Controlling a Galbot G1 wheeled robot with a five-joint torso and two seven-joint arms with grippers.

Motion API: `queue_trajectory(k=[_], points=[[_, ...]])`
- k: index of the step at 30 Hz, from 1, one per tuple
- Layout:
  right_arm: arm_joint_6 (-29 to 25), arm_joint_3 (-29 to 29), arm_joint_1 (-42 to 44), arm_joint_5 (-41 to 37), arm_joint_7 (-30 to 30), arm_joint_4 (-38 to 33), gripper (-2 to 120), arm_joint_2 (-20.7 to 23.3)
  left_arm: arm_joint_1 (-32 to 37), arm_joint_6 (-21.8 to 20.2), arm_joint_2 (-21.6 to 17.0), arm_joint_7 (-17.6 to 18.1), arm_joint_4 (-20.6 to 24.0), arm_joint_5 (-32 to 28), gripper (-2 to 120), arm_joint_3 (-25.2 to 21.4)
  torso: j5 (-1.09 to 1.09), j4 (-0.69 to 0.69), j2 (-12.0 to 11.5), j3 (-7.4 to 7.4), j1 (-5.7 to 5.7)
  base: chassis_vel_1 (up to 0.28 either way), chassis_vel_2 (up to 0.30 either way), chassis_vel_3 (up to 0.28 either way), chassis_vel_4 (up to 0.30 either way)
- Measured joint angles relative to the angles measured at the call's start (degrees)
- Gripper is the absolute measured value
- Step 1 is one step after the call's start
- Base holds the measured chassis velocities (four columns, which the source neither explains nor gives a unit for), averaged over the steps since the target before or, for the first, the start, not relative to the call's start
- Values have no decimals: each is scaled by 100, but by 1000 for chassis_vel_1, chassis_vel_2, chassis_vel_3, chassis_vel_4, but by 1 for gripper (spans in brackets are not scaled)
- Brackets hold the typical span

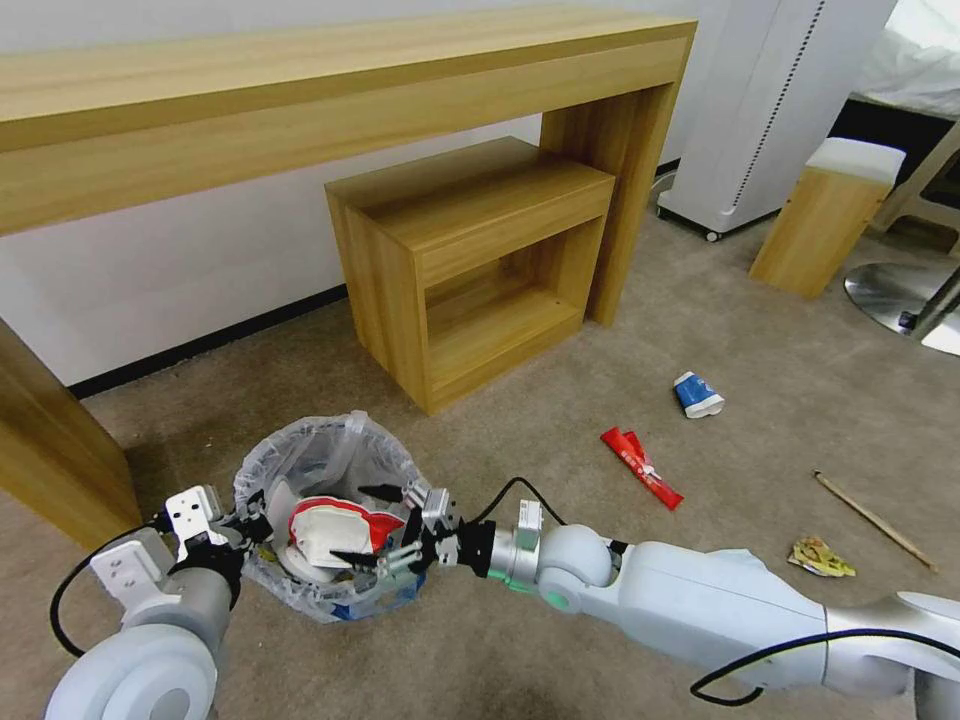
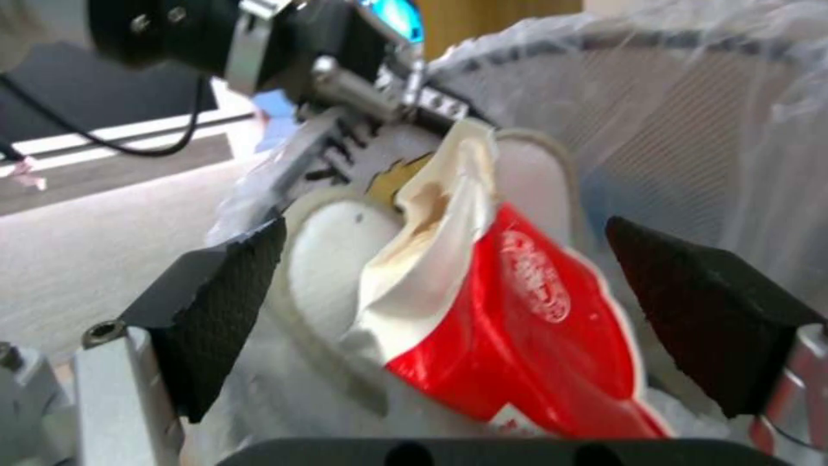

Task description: Pick up the trash bin and place the garbage on the floor into it.

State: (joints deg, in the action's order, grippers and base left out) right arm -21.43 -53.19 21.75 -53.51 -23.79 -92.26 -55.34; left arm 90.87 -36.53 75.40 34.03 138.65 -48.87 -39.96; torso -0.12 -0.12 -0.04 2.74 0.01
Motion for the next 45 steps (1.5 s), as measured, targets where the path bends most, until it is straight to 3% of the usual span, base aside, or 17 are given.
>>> queue_trajectory(k=[9, 17, 24, 32, 45], points=[[-91, 6, -141, 72, -458, 209, 91, 2, -8, 4, 18, 0, -9, 9, 0, 18, 0, 0, 0, 0, 0, 0, 0, 0, 0], [-120, 379, -22, -30, -405, 122, 91, -12, -26, 17, -15, -14, -51, 1, 0, -12, 0, 0, 0, 0, 0, 0, 0, 0, 0], [-63, 1527, 367, -140, 126, -254, 91, 26, -84, 21, -25, -23, -147, -9, 0, 4, 0, -1, 0, 0, 0, 0, 0, 0, 0], [-30, 2232, 528, -208, 678, -351, 92, -27, -67, 21, -9, -26, -157, 9, 0, 3, 0, 0, 0, 0, 0, 0, 0, 0, 0], [26, 2432, 546, -306, 985, -499, 92, -206, -50, 22, 17, -29, -156, 20, 0, -21, 0, 0, 0, 0, 0, 0, 0, 0, 0]])
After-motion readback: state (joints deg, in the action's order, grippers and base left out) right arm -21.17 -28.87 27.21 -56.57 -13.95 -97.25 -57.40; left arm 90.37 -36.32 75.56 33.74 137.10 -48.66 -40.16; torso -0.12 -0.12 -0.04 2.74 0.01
